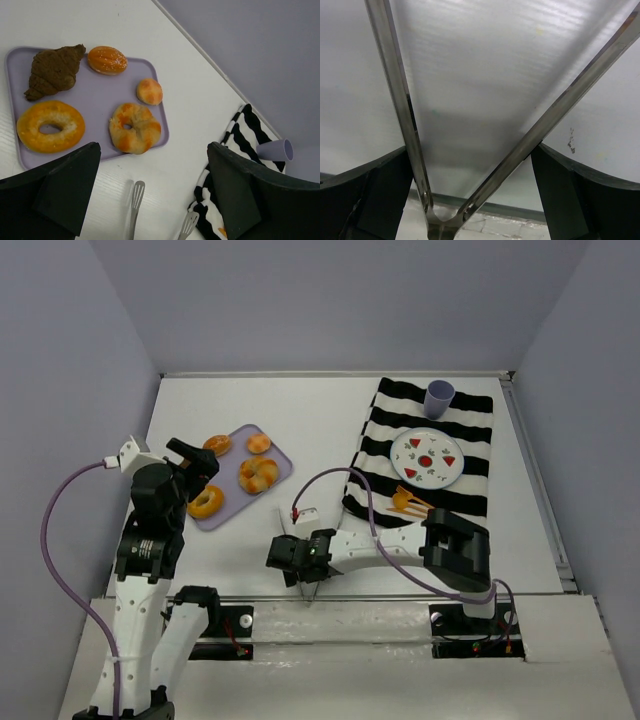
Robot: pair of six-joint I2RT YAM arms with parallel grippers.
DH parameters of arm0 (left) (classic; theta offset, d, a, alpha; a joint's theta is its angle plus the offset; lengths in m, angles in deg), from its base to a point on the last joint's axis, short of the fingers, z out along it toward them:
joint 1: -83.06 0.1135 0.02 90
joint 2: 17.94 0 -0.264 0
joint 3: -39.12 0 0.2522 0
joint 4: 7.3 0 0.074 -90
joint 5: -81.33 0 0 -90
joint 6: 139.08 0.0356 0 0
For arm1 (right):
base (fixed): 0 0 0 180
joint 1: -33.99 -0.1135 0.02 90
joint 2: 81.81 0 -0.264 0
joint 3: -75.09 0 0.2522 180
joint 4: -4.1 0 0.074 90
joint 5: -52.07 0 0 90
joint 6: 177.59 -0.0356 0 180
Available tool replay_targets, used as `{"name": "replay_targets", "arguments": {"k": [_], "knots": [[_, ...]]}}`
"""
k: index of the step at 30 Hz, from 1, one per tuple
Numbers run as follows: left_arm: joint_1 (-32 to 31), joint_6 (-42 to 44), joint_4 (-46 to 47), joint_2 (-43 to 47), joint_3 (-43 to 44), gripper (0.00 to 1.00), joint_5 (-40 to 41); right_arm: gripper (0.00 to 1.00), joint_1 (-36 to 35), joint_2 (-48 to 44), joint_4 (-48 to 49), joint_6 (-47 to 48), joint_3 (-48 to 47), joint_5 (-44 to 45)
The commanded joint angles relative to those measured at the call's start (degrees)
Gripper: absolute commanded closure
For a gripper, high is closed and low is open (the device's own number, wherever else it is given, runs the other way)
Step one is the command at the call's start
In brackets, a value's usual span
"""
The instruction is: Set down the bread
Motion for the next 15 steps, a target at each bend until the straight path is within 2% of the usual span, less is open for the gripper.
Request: {"name": "replay_targets", "arguments": {"k": [1,8,12,15], "knots": [[-0.26,-0.21,1.07,0.48,0.05,0.01,0.83,0.00,1.95,1.87,0.58,-1.01,-1.24,0.56],[-0.26,-0.82,0.54,1.09,-0.04,0.01,2.50,0.00,7.83,4.42,-1.97,-4.26,-0.38,-3.21],[-0.26,-1.09,0.54,1.45,-0.04,0.01,3.12,0.01,9.50,5.04,-1.62,-2.77,-0.55,-1.64],[-0.26,-1.26,0.37,1.88,0.13,0.01,3.56,0.18,9.51,5.30,-0.48,-0.76,-1.25,-1.02]]}}
